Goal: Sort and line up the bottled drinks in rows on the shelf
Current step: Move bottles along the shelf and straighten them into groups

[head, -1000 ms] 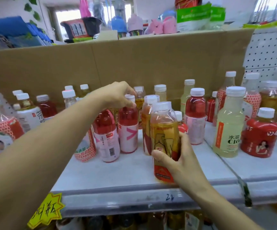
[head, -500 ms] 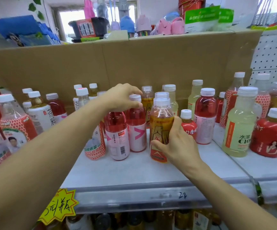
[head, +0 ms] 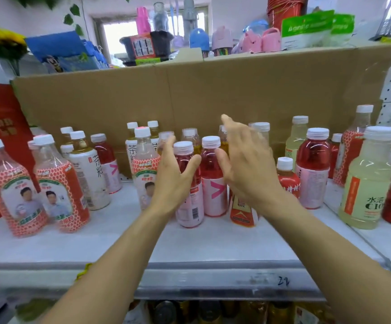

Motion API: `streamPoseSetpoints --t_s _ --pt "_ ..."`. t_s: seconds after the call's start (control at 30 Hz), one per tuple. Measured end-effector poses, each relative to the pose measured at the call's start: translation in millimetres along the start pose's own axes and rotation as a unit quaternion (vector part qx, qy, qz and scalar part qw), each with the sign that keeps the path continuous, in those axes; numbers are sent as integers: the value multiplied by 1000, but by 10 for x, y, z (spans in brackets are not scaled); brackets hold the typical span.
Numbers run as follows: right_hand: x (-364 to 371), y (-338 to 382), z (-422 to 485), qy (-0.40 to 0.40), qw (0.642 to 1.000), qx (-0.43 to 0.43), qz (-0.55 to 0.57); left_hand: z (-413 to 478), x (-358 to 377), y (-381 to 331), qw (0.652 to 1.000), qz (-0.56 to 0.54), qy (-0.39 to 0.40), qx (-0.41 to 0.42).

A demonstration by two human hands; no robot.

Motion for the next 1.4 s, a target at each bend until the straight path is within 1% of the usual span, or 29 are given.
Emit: streamPoseSetpoints --t_s 0.03,0.07,0.13,0.17,0.2,0.27,0.37,0.5,0.63,0.7,0.77,0.8,0.83,0.93,1.0,1.07,1.13,1.3,1.4 --pt "170 24 121 65 997 -19 -26 8 10 42 1000 -18 7 -14" --pt "357 19 201 144 988 -31 -57 7 10 45 999 -29 16 -22" --pt "658 -32 270 277 954 -41 -105 20 -10 35 999 -30 25 -21" --pt "749 -52 284 322 939 -39 -111 26 -30 26 999 -22 27 -13" --pt "791 -54 304 349 931 -33 -104 19 -48 5 999 -11 31 -4" --pt "771 -36 362 369 927 -2 -59 -11 -81 -22 999 -3 39 6" --pt "648 19 395 369 929 37 17 -79 -161 -70 999 -8 47 15" --pt "517 103 342 362 930 26 56 -161 -318 -117 998 -29 54 28" --pt "330 194 265 358 928 36 97 -223 -453 -113 997 -57 47 16" --pt "231 205 208 327 937 46 114 -252 -486 -97 997 -68 40 14" --pt "166 162 81 265 947 91 154 -308 -505 -52 997 -74 26 12" --pt "166 126 -38 240 944 131 187 -352 -496 -9 997 -79 20 8" --pt "207 90 -209 226 932 174 223 -410 -472 47 996 -84 18 2" --pt "375 106 -785 233 883 268 307 -635 -378 234 995 -92 23 -28" --pt "473 130 -1061 231 853 307 354 -752 -324 354 993 -104 33 -50" --pt "533 109 -1176 224 837 329 375 -810 -291 426 990 -115 45 -61" --pt "544 75 -1161 216 833 337 382 -812 -273 423 988 -131 54 -65" --pt "412 -59 -1097 176 841 349 374 -795 -238 217 982 -170 64 -59" --pt "216 -163 -1065 147 842 363 372 -846 -218 76 984 -160 54 -49"
Point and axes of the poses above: each hand's wrist, its own z-axis towards the middle knuckle, its own x-axis out of the palm, y = z × x, the point moved 9 cm from there along z, towards the middle knuckle, and after that the axes turned 10 degrees about -y, right-handed, at the moved point
